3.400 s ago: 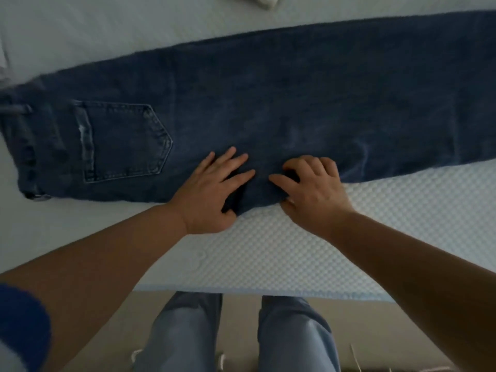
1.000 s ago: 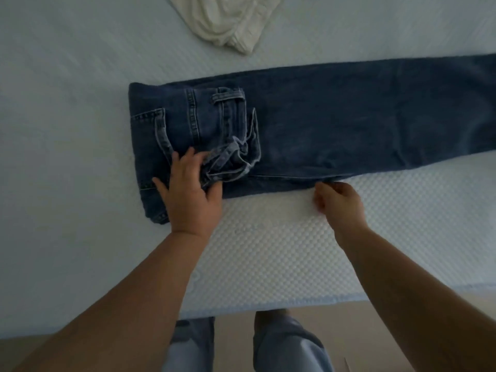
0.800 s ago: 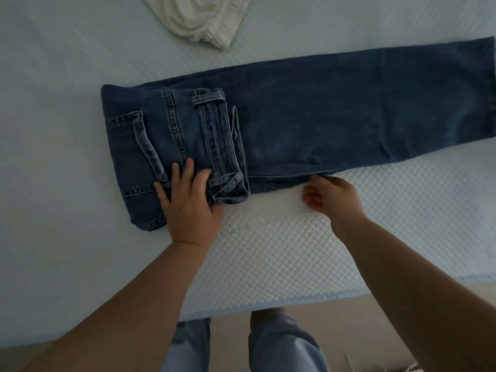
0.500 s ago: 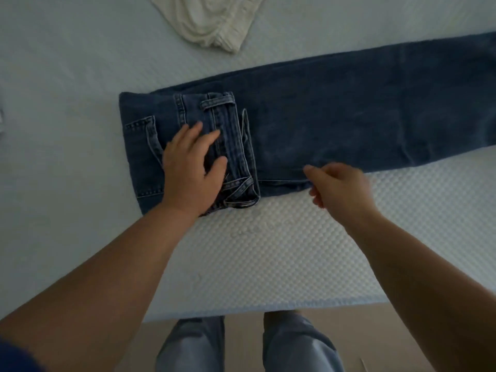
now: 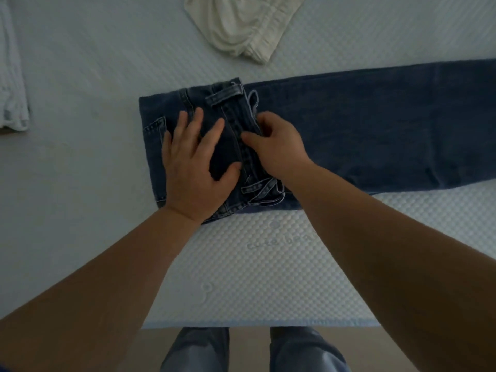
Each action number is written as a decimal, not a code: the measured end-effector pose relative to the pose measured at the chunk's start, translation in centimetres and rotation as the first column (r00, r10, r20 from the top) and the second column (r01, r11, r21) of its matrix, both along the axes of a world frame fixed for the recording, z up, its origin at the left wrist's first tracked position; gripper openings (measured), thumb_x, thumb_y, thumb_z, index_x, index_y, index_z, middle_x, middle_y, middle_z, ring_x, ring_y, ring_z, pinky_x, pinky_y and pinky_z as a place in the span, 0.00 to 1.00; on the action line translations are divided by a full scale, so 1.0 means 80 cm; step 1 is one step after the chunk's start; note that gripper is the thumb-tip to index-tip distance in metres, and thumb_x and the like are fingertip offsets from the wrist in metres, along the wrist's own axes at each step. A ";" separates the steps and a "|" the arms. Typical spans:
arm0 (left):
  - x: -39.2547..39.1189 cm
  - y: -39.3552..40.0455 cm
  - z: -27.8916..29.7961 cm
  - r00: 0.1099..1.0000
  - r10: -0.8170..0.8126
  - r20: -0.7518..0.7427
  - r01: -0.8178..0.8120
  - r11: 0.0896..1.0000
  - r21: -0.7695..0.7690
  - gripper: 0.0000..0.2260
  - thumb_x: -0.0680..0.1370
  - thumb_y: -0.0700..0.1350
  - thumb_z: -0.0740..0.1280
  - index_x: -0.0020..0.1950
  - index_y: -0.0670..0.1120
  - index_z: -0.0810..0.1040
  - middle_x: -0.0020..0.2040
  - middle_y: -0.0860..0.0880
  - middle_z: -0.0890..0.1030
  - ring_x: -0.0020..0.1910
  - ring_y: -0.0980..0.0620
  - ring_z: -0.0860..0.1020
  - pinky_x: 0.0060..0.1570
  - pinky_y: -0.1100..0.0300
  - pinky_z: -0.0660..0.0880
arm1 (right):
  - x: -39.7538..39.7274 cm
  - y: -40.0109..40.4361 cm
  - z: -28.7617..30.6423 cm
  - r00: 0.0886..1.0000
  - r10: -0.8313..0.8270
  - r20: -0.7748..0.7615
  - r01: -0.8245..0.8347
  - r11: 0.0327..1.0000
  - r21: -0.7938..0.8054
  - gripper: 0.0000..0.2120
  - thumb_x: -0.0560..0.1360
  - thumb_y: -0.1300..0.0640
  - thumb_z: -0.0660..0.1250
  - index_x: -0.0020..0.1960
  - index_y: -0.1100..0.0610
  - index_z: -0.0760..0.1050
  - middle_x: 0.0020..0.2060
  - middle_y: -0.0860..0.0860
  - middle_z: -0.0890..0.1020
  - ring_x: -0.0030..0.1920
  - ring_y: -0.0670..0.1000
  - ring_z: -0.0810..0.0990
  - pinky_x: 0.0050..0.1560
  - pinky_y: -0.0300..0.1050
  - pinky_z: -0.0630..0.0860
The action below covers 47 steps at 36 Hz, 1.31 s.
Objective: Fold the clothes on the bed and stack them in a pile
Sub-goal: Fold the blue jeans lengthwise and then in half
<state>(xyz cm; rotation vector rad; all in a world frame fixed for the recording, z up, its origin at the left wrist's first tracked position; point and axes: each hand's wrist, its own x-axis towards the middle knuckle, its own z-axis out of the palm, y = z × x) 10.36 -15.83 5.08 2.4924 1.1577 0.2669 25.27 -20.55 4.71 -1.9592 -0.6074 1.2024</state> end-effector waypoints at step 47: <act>0.171 -0.091 0.001 0.887 0.461 -0.025 -0.260 0.455 -0.852 0.07 0.77 0.44 0.65 0.53 0.50 0.79 0.55 0.50 0.80 0.54 0.52 0.78 0.52 0.60 0.70 | 0.173 -0.207 0.046 0.689 -0.292 0.663 0.309 0.946 0.095 0.13 0.69 0.53 0.69 0.45 0.63 0.78 0.42 0.61 0.81 0.43 0.61 0.80 0.42 0.48 0.72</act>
